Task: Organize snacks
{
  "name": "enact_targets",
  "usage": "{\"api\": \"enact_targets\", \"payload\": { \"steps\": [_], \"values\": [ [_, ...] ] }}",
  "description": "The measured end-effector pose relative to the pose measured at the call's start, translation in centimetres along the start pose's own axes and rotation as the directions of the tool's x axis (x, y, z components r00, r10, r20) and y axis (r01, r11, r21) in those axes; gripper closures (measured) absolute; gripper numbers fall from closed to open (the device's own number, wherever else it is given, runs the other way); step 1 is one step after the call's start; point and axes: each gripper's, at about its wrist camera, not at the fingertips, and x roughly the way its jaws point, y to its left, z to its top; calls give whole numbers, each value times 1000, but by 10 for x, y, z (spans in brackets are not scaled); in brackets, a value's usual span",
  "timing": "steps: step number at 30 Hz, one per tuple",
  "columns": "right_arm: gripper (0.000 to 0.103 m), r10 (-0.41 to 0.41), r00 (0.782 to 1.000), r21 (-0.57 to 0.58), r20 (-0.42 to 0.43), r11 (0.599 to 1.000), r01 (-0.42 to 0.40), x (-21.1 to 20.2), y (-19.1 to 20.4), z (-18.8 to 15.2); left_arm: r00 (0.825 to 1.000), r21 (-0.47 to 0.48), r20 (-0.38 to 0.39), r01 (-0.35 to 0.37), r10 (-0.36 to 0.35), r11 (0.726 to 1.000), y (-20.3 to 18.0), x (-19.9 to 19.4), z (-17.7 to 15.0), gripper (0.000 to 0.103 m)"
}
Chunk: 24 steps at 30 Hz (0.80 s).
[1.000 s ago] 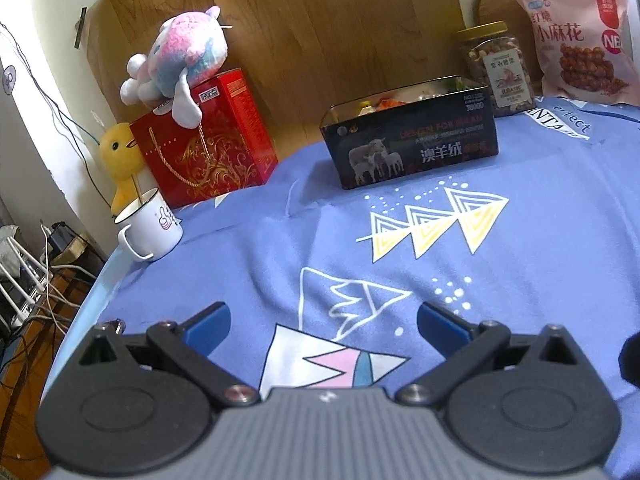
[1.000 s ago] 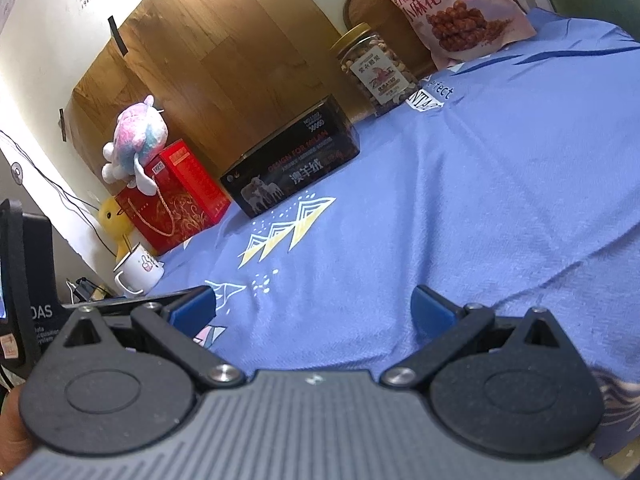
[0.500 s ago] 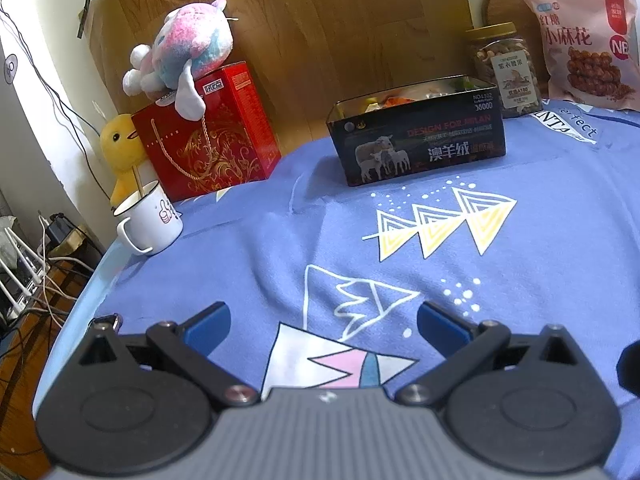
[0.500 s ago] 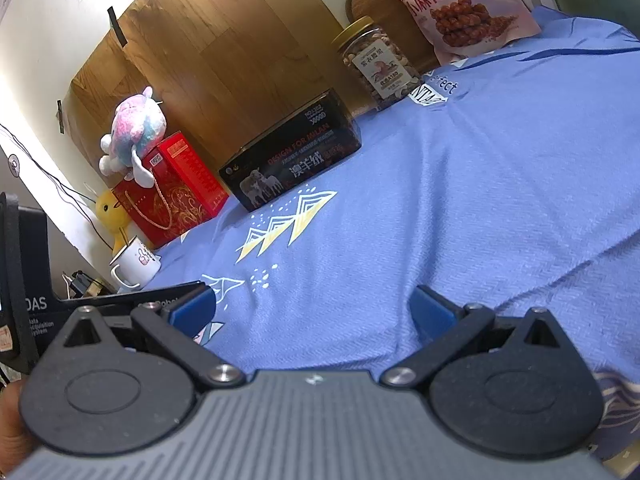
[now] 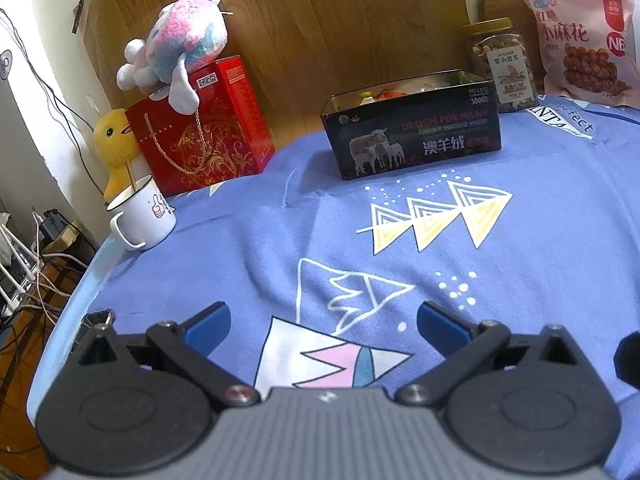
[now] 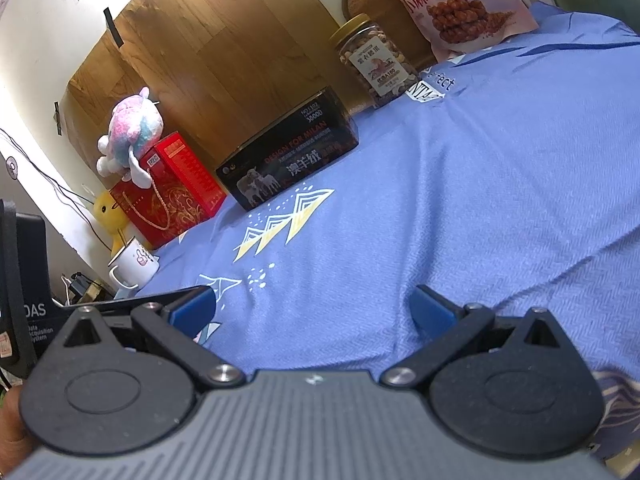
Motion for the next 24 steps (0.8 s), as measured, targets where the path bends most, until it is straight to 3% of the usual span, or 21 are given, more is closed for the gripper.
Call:
{"api": "enact_targets", "payload": {
  "steps": [24],
  "values": [
    [0, 1, 1000, 9, -1, 1000, -1, -1, -2, -1, 999, -21, -18, -35, 34, 999, 6, 8, 0, 0]
  ]
}}
